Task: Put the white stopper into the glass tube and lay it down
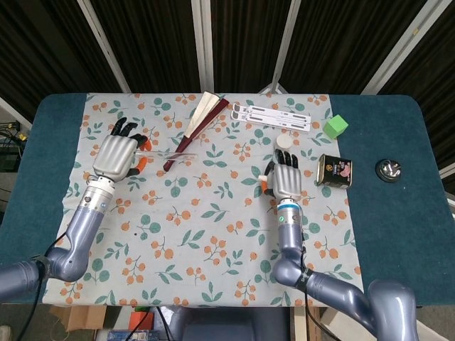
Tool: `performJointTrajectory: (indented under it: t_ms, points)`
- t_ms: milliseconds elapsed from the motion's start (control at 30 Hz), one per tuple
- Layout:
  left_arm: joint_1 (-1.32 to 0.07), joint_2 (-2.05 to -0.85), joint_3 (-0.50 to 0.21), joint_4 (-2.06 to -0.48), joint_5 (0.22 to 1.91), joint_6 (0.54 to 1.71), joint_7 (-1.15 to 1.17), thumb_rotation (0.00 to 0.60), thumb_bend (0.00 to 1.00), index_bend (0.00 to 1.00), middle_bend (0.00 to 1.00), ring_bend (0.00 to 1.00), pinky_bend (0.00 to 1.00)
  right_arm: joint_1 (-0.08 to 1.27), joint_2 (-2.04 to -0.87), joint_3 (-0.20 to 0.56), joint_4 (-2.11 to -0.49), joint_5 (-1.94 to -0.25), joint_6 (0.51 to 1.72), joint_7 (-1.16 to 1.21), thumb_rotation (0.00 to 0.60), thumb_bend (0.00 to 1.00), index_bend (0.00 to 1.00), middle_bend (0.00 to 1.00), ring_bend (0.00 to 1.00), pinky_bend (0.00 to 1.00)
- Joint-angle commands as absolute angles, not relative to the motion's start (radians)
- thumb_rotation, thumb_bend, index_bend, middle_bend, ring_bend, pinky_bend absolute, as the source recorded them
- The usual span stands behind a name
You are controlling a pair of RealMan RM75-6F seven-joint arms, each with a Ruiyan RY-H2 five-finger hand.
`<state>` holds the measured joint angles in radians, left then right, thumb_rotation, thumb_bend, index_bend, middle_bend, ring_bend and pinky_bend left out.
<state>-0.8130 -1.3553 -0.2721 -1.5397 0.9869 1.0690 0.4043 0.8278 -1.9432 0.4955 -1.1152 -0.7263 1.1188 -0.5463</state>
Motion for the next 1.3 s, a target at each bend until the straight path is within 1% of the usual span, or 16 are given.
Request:
performJointTrajectory:
  t_ms: [33, 133, 333, 500, 633, 867, 967, 1133, 1300]
  points:
    - [-0.814, -1.363, -0.272, -1.553, 0.984, 1.075, 0.41, 0.6, 0.6, 0.6, 0.64, 0.14, 0.0, 0.808, -1.895, 0.492, -1.178, -0.745, 1.14, -0.55, 0.6, 0.47, 0.61, 0.11, 0.0, 0.0]
    - [-0.816, -1.386, -0.273, -1.57, 0.979, 1.087, 0.415, 0.6, 0.6, 0.6, 0.64, 0.14, 0.0, 0.791, -1.834, 0.495, -1.26, -0.761, 1.163, -0.558, 0.6, 0.47, 0.61, 0.11, 0.0, 0.0]
    - [-0.827, -1.439, -0.276, -1.574, 0.964, 1.103, 0.431, 0.6, 0.6, 0.6, 0.64, 0.14, 0.0, 0.775, -1.741, 0.514, -1.367, -0.766, 1.191, -0.578, 0.6, 0.47, 0.61, 0.11, 0.0, 0.0]
    - [-0.836, -1.482, -0.292, -1.561, 0.952, 1.117, 0.425, 0.6, 0.6, 0.6, 0.64, 0.14, 0.0, 0.77, -1.68, 0.526, -1.429, -0.76, 1.2, -0.593, 0.6, 0.47, 0.61, 0.11, 0.0, 0.0]
    - [-0.848, -1.55, -0.31, -1.523, 0.935, 1.132, 0.406, 0.6, 0.6, 0.6, 0.64, 0.15, 0.0, 0.767, -1.613, 0.54, -1.489, -0.763, 1.21, -0.603, 0.6, 0.47, 0.61, 0.11, 0.0, 0.0]
    - [-0.842, -1.652, -0.345, -1.452, 0.957, 1.18, 0.301, 0.6, 0.6, 0.6, 0.64, 0.16, 0.0, 0.788, -1.567, 0.539, -1.523, -0.775, 1.222, -0.612, 0.6, 0.47, 0.62, 0.11, 0.0, 0.0]
    - [-0.834, -1.69, -0.35, -1.419, 0.977, 1.197, 0.249, 0.6, 0.6, 0.6, 0.64, 0.17, 0.0, 0.787, -1.549, 0.531, -1.533, -0.788, 1.225, -0.598, 0.6, 0.47, 0.62, 0.11, 0.0, 0.0]
    - [-0.827, -1.728, -0.353, -1.374, 1.011, 1.198, 0.183, 0.6, 0.6, 0.6, 0.64, 0.17, 0.0, 0.783, -1.521, 0.505, -1.535, -0.83, 1.227, -0.571, 0.6, 0.47, 0.62, 0.11, 0.0, 0.0]
    - [-0.833, -1.754, -0.369, -1.345, 0.996, 1.179, 0.174, 0.6, 0.6, 0.6, 0.64, 0.17, 0.0, 0.779, -1.502, 0.493, -1.538, -0.841, 1.226, -0.547, 0.6, 0.47, 0.62, 0.11, 0.0, 0.0]
